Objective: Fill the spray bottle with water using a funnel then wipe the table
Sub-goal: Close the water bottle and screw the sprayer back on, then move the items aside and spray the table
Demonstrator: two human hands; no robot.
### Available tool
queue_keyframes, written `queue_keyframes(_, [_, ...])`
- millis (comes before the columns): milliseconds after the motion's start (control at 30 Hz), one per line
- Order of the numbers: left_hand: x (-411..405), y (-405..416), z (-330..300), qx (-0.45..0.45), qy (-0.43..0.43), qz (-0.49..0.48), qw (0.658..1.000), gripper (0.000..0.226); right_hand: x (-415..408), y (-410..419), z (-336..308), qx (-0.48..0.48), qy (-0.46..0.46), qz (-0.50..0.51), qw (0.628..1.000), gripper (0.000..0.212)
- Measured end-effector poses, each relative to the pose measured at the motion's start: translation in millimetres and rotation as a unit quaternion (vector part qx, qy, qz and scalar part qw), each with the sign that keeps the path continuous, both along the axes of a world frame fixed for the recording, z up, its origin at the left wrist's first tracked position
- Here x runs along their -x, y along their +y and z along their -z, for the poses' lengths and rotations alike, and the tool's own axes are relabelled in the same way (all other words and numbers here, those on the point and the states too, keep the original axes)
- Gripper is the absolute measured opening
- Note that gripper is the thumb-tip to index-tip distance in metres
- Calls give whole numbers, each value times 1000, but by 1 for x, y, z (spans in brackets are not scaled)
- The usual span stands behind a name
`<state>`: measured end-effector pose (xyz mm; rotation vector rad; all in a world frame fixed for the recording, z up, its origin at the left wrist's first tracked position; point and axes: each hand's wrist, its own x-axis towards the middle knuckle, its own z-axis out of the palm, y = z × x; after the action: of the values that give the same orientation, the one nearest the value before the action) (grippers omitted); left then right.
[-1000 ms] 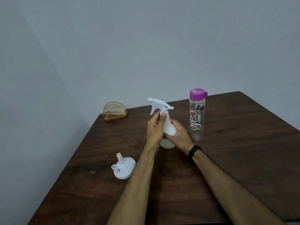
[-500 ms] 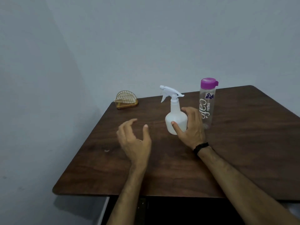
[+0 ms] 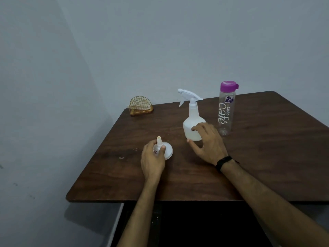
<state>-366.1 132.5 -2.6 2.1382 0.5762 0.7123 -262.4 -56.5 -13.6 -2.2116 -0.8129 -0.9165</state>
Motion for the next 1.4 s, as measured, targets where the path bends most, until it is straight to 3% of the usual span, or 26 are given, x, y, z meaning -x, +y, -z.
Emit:
queue_keyframes(133, [-17, -34, -10, 15, -47, 61, 997, 36, -1, -23, -7, -186, 49, 108, 975, 30])
queue_keyframes(267, [-35, -68, -10, 6, -72, 123, 990, 31, -16, -53, -10, -261, 101, 196, 940, 52])
queue_keyframes(433, [-53, -98, 1, 18, -60, 171, 983, 30, -44, -72, -2, -285, 256, 133, 914, 97])
queue_keyframes(500, [-57, -106, 5, 20, -58, 188, 980, 28, -52, -69, -2, -267, 287, 87, 916, 104])
queue_keyframes(767, [-72, -131, 15, -4, -25, 240, 970, 23, -81, -77, -4, -167, 292, 62, 940, 80])
queue_keyframes(900, [-88, -145, 17, -15, -9, 260, 966, 17, -98, -113, -4, -215, 304, 104, 922, 69])
queue_keyframes(1100, [-144, -175, -2, -11, -3, 256, 967, 25, -137, -175, -7, -258, 330, 123, 900, 72])
queue_keyframes(1400, [-272, -217, -11, 27, -17, 231, 972, 19, -231, -215, -3, -271, 320, 122, 899, 70])
